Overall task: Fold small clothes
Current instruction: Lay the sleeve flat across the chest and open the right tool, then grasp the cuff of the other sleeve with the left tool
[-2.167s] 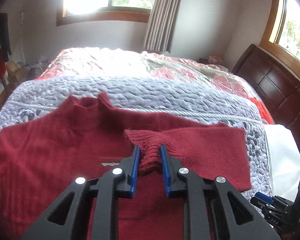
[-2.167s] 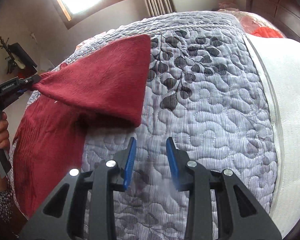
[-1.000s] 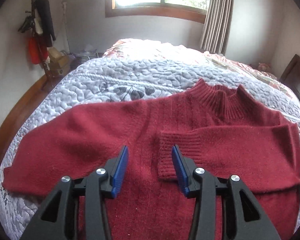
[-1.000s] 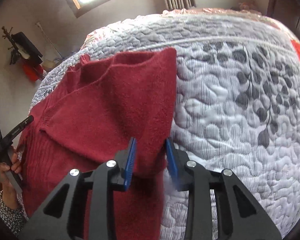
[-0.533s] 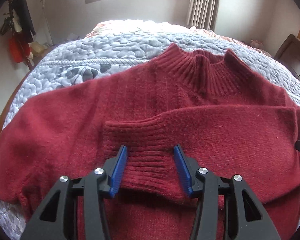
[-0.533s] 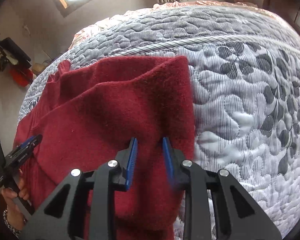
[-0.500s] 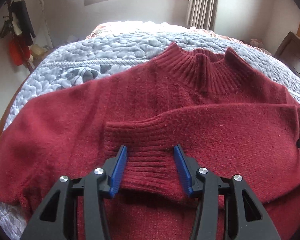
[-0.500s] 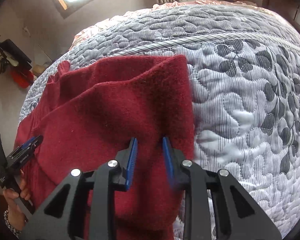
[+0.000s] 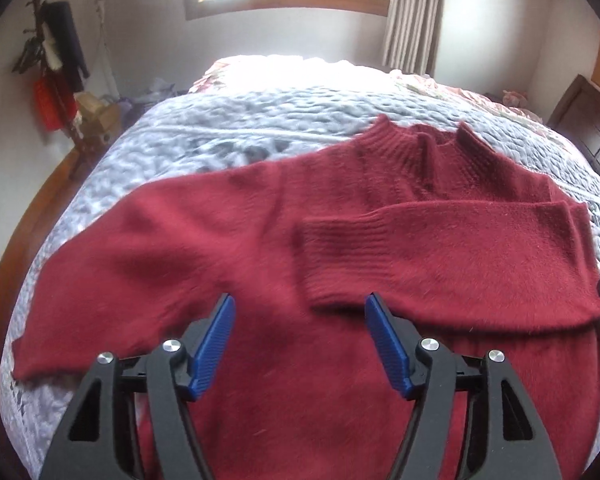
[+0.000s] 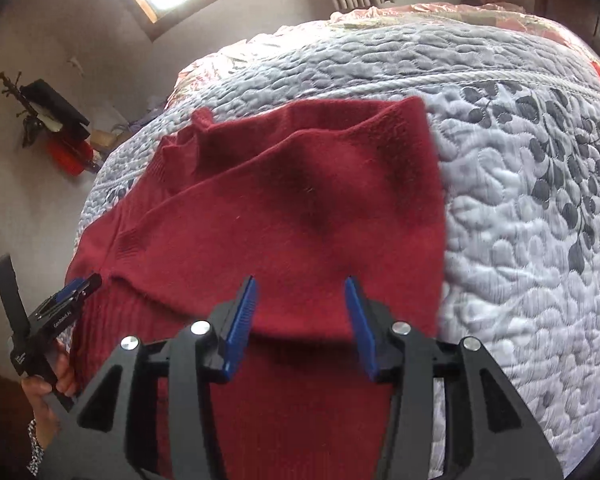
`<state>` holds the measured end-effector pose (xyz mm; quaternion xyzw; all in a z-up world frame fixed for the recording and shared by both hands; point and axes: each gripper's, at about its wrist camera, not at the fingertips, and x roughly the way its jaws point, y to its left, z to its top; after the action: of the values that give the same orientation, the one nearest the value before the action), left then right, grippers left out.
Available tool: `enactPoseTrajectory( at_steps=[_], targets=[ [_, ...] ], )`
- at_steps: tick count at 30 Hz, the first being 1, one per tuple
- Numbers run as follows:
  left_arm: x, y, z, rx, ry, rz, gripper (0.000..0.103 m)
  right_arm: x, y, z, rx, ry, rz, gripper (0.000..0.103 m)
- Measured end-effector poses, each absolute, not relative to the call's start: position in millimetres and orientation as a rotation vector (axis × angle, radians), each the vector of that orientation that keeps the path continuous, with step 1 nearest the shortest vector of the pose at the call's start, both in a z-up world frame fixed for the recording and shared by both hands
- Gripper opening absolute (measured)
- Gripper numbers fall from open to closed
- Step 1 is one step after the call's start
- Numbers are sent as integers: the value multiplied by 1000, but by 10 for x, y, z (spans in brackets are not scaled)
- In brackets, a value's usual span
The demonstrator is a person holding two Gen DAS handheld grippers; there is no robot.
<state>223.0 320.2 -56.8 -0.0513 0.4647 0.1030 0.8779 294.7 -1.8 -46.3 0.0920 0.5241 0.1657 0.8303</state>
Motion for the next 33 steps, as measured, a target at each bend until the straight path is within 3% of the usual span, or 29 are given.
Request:
enactPoseTrajectory(
  at_steps=[4,17,27,30,33],
  targets=[
    [1924,3654,-481,-140,987,267,76,2752,323,-422,123,1124,402,57],
    [810,5697,-684,-377,1081,558,75,2674,1526,-549,-35,1169,531,57],
    [344,6732,-1255,-730,1081,578,68,2687,2008,-645,-92,1174,573,59],
    [287,6978,-1464,-871,1064,560,60,2708,2015,-675,-99,1180,557,59],
    [260,7119,-1627,-975,1041,529,58,2725,2011,-704,-105,1180,549,59]
  ],
)
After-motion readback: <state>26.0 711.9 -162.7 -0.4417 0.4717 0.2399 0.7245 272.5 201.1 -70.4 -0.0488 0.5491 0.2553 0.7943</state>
